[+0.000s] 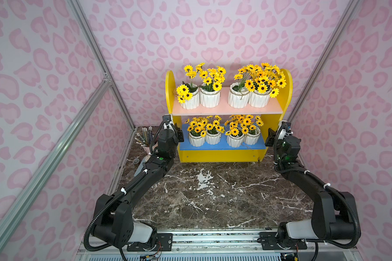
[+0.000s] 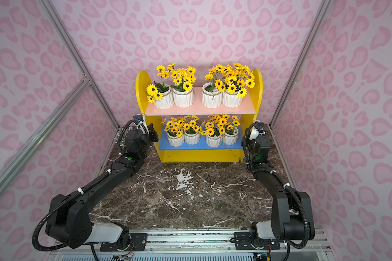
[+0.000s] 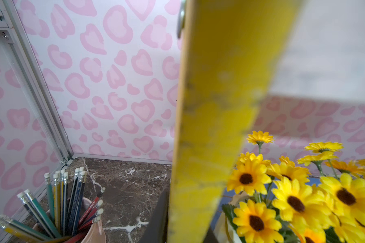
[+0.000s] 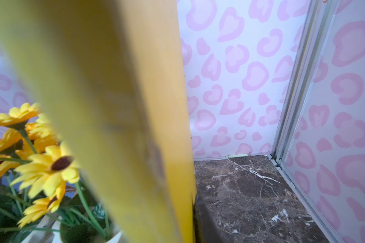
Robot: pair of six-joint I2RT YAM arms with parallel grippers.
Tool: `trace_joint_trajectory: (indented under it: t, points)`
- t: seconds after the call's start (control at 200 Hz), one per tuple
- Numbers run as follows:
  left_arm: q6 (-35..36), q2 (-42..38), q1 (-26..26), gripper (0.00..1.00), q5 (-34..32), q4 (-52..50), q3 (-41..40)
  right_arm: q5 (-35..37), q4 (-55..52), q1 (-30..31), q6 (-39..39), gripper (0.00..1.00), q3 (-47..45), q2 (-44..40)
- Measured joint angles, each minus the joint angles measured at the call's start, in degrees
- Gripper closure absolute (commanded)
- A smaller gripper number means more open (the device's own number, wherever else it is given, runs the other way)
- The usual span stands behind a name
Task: Take the sunflower pots off the shelves
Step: Move the shelf to the center of the board.
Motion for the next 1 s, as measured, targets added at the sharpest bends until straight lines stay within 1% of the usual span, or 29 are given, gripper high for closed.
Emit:
trace_joint_trajectory:
  t: [0.125, 0.295, 0.41, 0.53, 0.575, 0.6, 0.62, 0.66, 0.695, 0.7, 0.71, 0.72, 0.765, 0.82, 0.86, 0.92, 1.0]
  points:
    - [0.0, 1.0, 0.5, 0.97, 0.5, -0.2, 1.1, 0.4, -0.3, 0.2, 0.3, 1.0, 0.1, 0.0]
    - [-0.5, 0.0, 1.9, 0.97, 2.1, -0.2, 0.3, -0.9, -0.7, 0.4, 0.2, 1.0, 2.7, 2.6]
    - [-0.9, -0.2, 3.3, 0.97, 3.3, -0.6, 0.3, -1.2, -0.5, 1.3, 0.3, 1.0, 2.7, 2.7]
    - [-0.9, -0.3, 3.7, 0.96, 4.0, -0.9, 0.3, -1.2, -0.5, 1.6, 0.5, 1.0, 2.7, 2.7]
    - [-0.9, -0.3, 3.7, 0.89, 4.1, -1.1, 0.4, -1.0, -0.6, 1.6, 0.6, 1.0, 2.7, 2.7]
    - [-0.9, -0.3, 3.7, 0.85, 4.1, -1.4, 0.6, -1.0, -0.7, 1.6, 0.6, 0.95, 2.8, 2.7]
    - [-0.9, -0.3, 3.7, 0.83, 4.2, -1.7, 0.7, -0.9, -0.8, 1.6, 0.6, 0.89, 2.9, 2.7]
    - [-1.0, -0.3, 3.7, 0.72, 4.2, -2.2, 1.0, -0.9, -1.2, 1.6, 0.6, 0.82, 3.2, 2.7]
    - [-1.7, -0.4, 3.8, 0.66, 4.4, -2.5, 1.1, -0.8, -1.7, 1.6, 0.7, 0.75, 3.4, 2.7]
    - [-1.9, -0.4, 3.8, 0.66, 4.4, -2.6, 1.1, -0.8, -1.8, 1.6, 0.7, 0.73, 3.5, 2.7]
    - [-2.5, -0.4, 3.8, 0.61, 4.4, -2.7, 1.1, -0.8, -1.9, 1.6, 0.7, 0.7, 3.5, 2.7]
    - [-3.0, -0.5, 3.8, 0.59, 4.4, -2.9, 1.1, -0.8, -2.0, 1.6, 0.9, 0.68, 3.7, 2.7]
    - [-4.3, -0.9, 4.2, 0.5, 4.0, -3.7, 1.1, -1.1, -2.8, 1.6, 4.3, 0.63, 4.0, 2.6]
    - [-5.8, -1.7, 4.5, 0.43, 3.3, -5.0, 0.9, -2.1, -4.7, 1.6, 7.2, 0.58, 4.9, 2.5]
    - [-6.4, -2.2, 4.5, 0.38, 2.6, -5.4, 0.9, -2.9, -5.8, 1.6, 8.6, 0.52, 5.3, 2.3]
    - [-6.8, -2.9, 4.6, 0.34, 2.1, -5.5, 0.9, -3.5, -6.7, 1.6, 10.2, 0.45, 5.8, 2.1]
    - [-6.9, -3.1, 4.6, 0.29, 1.9, -6.4, 1.3, -4.3, -8.0, 1.6, 11.6, 0.39, 6.0, 1.5]
